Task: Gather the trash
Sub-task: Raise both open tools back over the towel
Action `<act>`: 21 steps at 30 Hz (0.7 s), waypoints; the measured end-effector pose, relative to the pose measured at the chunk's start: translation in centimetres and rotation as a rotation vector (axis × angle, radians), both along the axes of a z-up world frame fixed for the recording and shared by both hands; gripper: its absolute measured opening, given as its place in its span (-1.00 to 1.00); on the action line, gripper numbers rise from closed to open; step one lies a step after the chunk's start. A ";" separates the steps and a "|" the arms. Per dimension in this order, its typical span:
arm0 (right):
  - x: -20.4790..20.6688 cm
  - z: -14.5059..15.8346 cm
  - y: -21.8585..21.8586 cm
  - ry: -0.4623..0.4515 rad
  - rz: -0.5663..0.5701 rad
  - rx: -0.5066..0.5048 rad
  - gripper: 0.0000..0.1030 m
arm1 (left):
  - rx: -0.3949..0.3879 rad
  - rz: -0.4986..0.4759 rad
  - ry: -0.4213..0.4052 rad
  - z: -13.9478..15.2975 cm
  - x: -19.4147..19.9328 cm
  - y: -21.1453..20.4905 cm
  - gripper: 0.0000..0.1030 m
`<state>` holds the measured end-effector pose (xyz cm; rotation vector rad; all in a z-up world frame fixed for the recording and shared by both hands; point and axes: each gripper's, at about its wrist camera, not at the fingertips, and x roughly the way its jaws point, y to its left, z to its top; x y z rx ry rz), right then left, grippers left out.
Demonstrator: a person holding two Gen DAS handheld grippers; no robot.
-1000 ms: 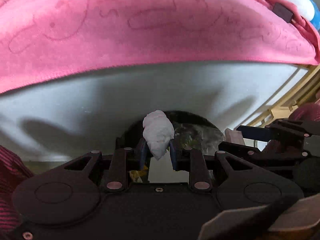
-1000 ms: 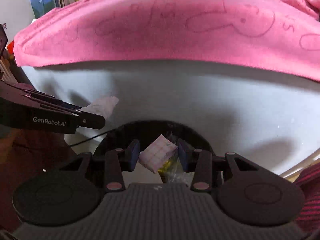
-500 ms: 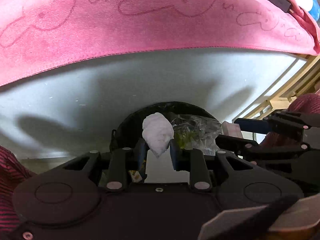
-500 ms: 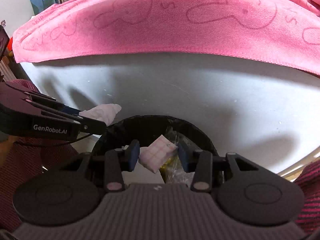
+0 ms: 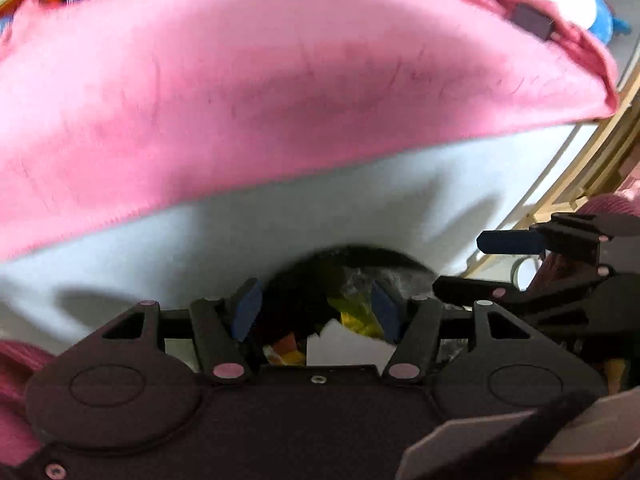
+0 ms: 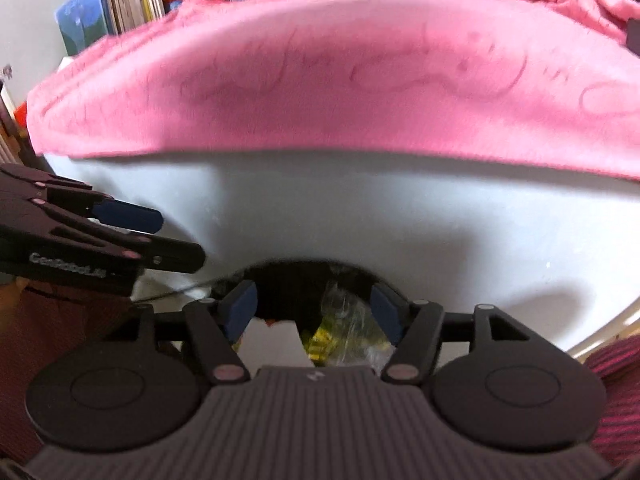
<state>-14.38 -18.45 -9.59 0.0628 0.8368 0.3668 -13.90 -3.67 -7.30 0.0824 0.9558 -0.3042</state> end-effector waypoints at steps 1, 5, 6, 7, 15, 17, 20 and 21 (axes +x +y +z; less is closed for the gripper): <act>0.1 0.7 -0.3 -0.014 -0.005 0.014 0.49 | -0.011 -0.007 -0.019 0.8 0.0 0.3 0.16; 1.2 4.0 -1.8 -0.095 -0.016 0.057 0.54 | -0.077 -0.013 -0.105 4.6 0.6 1.6 0.32; 1.5 4.9 -2.0 -0.119 -0.016 0.059 0.56 | -0.086 -0.014 -0.129 5.6 0.8 1.9 0.38; 1.8 5.7 -2.1 -0.142 -0.015 0.061 0.57 | -0.090 -0.016 -0.152 6.4 1.0 2.1 0.43; 6.9 11.7 -3.8 -0.286 -0.059 0.042 0.63 | -0.097 0.038 -0.293 12.1 6.3 3.3 0.54; 8.5 12.6 -4.3 -0.292 -0.090 0.046 0.63 | -0.118 0.077 -0.313 13.1 8.4 3.9 0.58; 11.2 13.4 -5.0 -0.294 -0.131 0.049 0.63 | -0.157 0.145 -0.320 14.0 12.0 4.8 0.60; 12.4 13.6 -5.4 -0.292 -0.149 0.048 0.63 | -0.173 0.160 -0.319 14.0 13.3 5.2 0.61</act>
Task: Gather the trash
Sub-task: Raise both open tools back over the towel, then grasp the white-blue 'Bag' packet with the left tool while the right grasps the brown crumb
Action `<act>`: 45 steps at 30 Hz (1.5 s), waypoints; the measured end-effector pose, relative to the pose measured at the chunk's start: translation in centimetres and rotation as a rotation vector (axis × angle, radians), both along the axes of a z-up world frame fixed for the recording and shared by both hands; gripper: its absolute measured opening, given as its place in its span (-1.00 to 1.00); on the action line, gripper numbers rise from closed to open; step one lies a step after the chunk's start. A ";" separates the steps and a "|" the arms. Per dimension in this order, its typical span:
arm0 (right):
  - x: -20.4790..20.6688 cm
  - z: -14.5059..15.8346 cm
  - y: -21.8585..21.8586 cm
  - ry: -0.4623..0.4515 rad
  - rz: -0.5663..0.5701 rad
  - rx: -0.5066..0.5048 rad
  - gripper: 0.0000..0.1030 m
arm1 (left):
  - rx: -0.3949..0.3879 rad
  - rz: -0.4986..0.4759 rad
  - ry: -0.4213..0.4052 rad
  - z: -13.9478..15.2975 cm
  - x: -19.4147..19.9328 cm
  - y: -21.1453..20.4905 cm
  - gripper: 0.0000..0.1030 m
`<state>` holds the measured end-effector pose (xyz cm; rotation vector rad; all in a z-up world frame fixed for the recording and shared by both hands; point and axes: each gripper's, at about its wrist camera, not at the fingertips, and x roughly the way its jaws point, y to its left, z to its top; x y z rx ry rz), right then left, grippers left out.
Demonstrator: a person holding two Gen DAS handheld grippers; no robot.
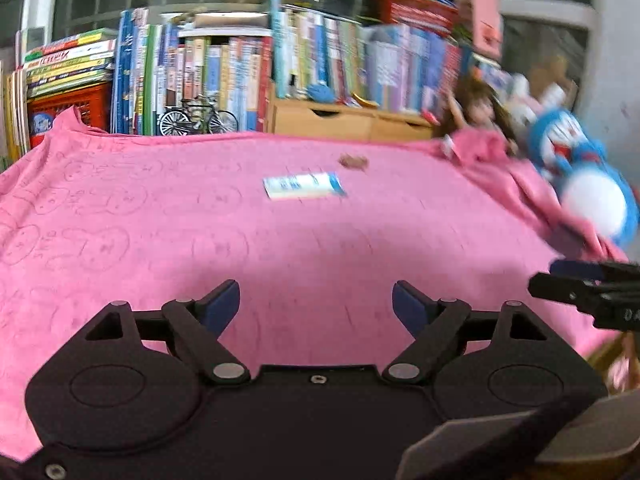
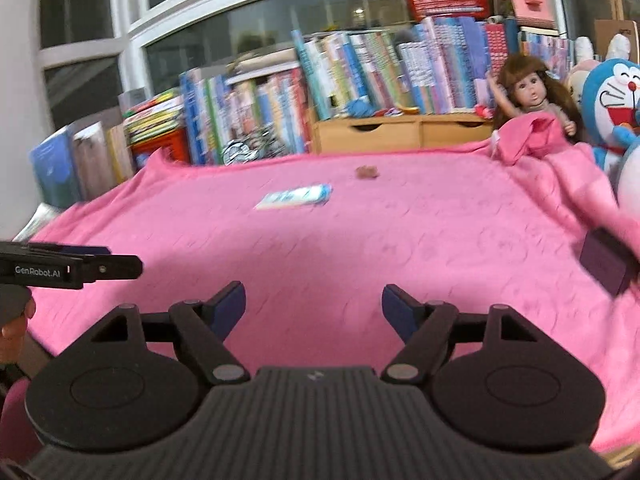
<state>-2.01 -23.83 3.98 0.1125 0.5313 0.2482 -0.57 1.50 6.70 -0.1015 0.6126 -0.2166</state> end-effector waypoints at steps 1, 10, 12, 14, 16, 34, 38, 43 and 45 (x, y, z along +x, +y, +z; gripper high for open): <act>1.1 0.2 -0.2 0.002 -0.016 0.000 0.63 | -0.017 0.010 0.003 0.0 1.2 0.4 0.62; 12.0 0.6 -2.1 0.031 -0.129 0.072 0.66 | -0.169 0.153 0.115 -2.0 15.3 1.2 0.66; 14.5 0.3 -2.3 0.036 -0.153 0.076 0.68 | -0.193 0.215 0.141 -3.0 18.3 1.5 0.66; 16.5 -0.1 -2.4 0.051 -0.162 0.080 0.69 | -0.185 0.255 0.158 -4.0 21.0 1.5 0.66; 18.9 -0.6 -2.4 0.066 -0.178 0.079 0.71 | -0.152 0.265 0.165 -4.8 23.4 1.1 0.66; 34.3 -4.7 1.0 0.140 -0.245 0.118 0.71 | 0.010 0.227 0.127 -8.5 34.2 -1.1 0.70; 36.9 -5.1 2.6 0.161 -0.207 0.065 0.59 | 0.100 0.168 0.097 -9.3 33.6 -1.9 0.71; 38.5 -6.3 4.4 0.219 -0.185 -0.025 -0.19 | 0.122 0.112 0.098 -9.1 31.3 -2.3 0.71; 38.2 -6.1 4.7 0.223 -0.137 -0.036 -0.38 | 0.085 0.107 0.108 -8.7 30.0 -1.9 0.71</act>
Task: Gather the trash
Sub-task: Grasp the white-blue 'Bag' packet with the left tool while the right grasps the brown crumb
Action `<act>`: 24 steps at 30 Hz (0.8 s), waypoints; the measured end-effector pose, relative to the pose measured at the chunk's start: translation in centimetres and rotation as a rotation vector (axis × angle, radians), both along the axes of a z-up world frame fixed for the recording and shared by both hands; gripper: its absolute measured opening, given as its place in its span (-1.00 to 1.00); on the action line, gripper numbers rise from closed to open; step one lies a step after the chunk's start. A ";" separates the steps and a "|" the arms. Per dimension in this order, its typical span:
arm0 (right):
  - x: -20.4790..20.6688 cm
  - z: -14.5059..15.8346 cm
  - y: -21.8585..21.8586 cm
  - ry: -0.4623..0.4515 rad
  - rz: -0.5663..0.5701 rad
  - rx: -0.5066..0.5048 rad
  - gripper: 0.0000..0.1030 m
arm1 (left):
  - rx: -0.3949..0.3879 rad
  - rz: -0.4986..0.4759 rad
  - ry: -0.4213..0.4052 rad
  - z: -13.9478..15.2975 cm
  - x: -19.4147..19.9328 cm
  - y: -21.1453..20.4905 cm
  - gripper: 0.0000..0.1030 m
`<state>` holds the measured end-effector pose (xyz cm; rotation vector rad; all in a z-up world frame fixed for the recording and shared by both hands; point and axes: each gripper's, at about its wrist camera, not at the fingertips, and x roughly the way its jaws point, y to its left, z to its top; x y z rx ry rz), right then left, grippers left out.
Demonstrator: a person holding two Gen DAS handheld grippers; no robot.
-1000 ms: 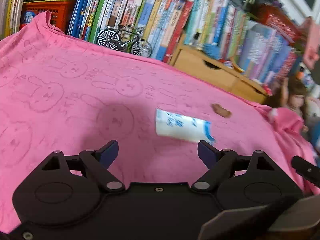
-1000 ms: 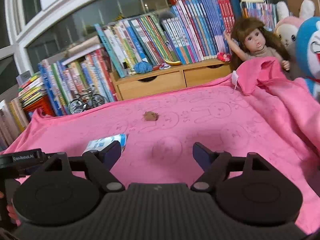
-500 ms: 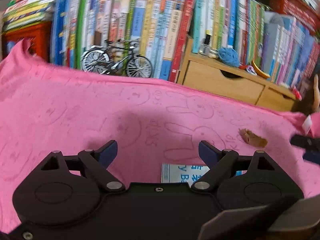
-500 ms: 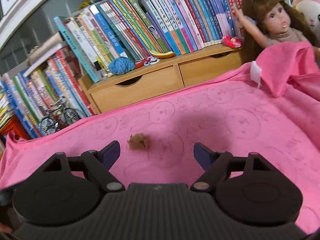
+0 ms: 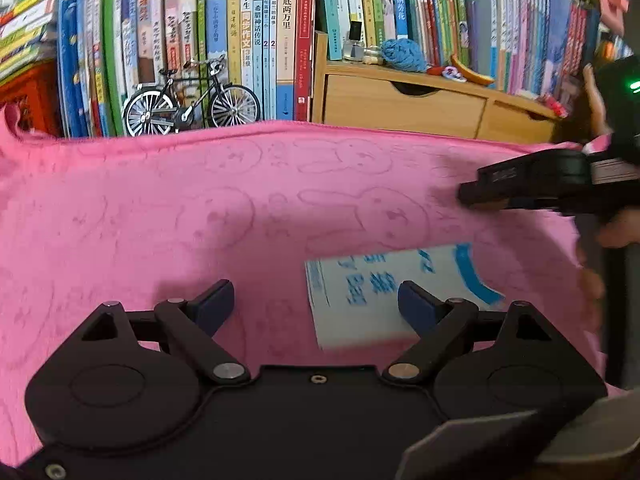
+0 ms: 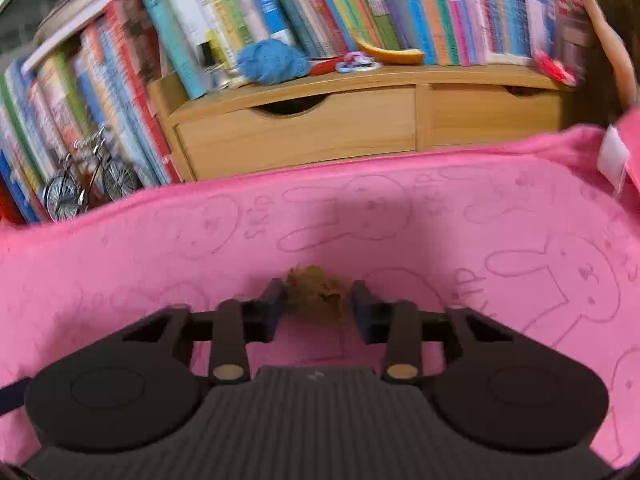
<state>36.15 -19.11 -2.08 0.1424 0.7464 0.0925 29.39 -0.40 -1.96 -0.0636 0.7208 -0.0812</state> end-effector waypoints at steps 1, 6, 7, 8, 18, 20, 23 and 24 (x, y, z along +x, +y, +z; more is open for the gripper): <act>-0.3 0.2 0.2 0.003 0.038 0.022 -0.39 | -0.015 0.005 0.004 0.2 -0.7 0.2 0.71; -3.3 0.7 3.0 0.004 0.287 0.036 -0.41 | -0.040 0.013 0.016 1.2 -5.0 1.2 0.71; -4.1 0.5 3.9 0.013 0.336 0.002 -0.41 | -0.040 0.009 0.016 1.3 -5.8 1.4 0.69; -4.9 0.4 4.7 0.009 0.362 -0.030 -0.41 | -0.038 0.010 0.023 1.3 -6.4 1.6 0.66; -12.7 1.4 7.4 0.068 0.553 0.019 -0.42 | -0.187 0.080 0.058 1.6 -9.5 5.1 0.42; -14.4 1.4 8.0 0.073 0.600 0.028 -0.41 | -0.291 0.128 0.062 1.7 -9.8 6.5 0.48; -16.7 1.6 8.6 0.068 0.653 0.042 -0.41 | -0.412 0.190 0.080 1.8 -9.5 7.8 0.64; -17.2 1.7 8.8 0.067 0.666 0.046 -0.40 | -0.425 0.198 0.086 1.8 -9.3 7.8 0.68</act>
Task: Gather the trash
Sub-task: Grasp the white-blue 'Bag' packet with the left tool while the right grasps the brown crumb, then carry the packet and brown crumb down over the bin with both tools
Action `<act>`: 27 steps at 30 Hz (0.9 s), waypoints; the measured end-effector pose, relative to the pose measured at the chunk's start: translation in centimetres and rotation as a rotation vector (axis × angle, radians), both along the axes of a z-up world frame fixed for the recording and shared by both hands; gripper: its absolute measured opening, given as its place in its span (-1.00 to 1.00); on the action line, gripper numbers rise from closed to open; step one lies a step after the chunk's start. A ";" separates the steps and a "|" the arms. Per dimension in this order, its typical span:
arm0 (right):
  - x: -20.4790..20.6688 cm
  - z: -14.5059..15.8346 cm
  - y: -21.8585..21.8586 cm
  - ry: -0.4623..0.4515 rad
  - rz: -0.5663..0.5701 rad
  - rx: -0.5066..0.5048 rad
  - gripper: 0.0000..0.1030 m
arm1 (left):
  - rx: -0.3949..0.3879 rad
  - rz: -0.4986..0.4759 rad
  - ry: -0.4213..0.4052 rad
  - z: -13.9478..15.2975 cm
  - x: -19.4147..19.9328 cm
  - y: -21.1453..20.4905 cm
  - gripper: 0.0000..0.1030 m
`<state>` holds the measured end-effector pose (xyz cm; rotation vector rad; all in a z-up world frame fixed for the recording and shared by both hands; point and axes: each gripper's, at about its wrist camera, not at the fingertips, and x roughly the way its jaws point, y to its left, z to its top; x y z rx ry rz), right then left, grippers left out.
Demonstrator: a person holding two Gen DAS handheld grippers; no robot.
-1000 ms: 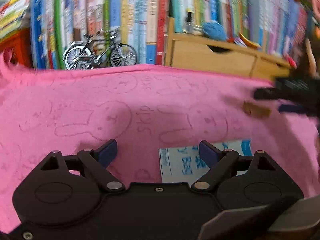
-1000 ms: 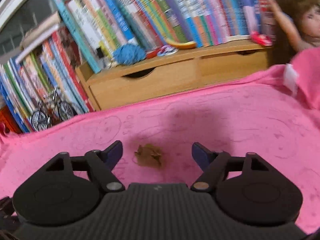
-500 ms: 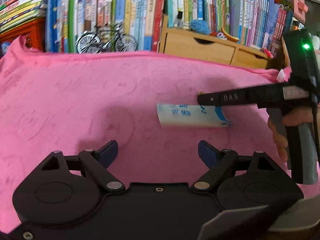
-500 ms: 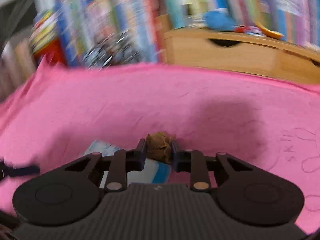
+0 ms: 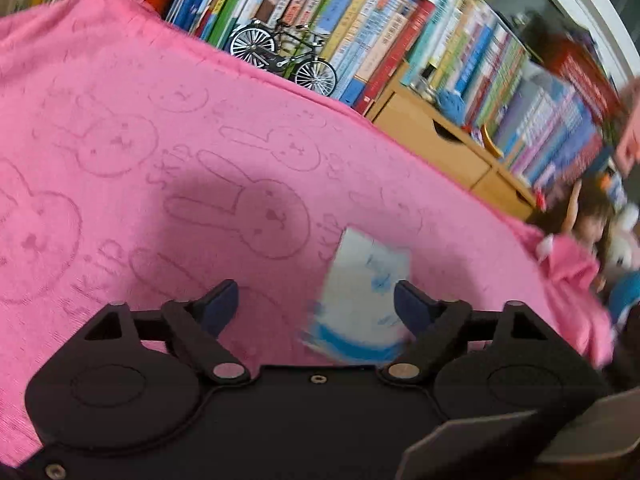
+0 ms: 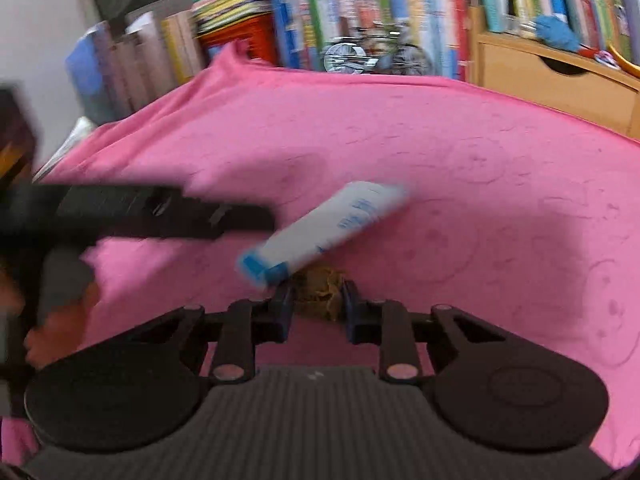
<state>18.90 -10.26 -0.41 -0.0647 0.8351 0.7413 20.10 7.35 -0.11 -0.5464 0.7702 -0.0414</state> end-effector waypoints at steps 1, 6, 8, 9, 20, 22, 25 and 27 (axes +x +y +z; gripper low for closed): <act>-0.8 0.1 0.1 -0.001 0.013 0.003 -0.40 | 0.005 -0.001 0.011 0.0 0.4 -0.3 0.69; -4.0 0.4 -0.5 -0.033 0.016 -0.022 -0.35 | 0.207 -0.075 0.001 0.3 1.8 -4.2 0.75; -5.1 0.4 -1.8 -0.046 -0.003 -0.022 -0.34 | 0.331 -0.143 -0.024 0.0 2.0 -6.2 0.79; -5.7 0.5 -2.5 -0.051 -0.020 -0.018 -0.33 | 0.402 -0.174 -0.024 -0.4 2.3 -7.1 0.81; -10.2 0.9 -9.0 -0.122 -0.233 0.040 -0.29 | 0.503 -0.167 -0.038 0.4 0.8 -8.6 -0.46; -10.9 1.1 -9.3 -0.139 -0.260 0.050 -0.29 | 0.474 -0.166 -0.034 0.9 -0.4 -8.2 -0.50; -12.9 1.4 -9.5 -0.176 -0.291 0.057 -0.29 | 0.469 -0.168 -0.056 1.7 -2.7 -8.0 -0.50; -14.2 1.6 -9.5 -0.191 -0.304 0.066 -0.29 | 0.474 -0.172 -0.083 2.4 -5.0 -8.0 -0.50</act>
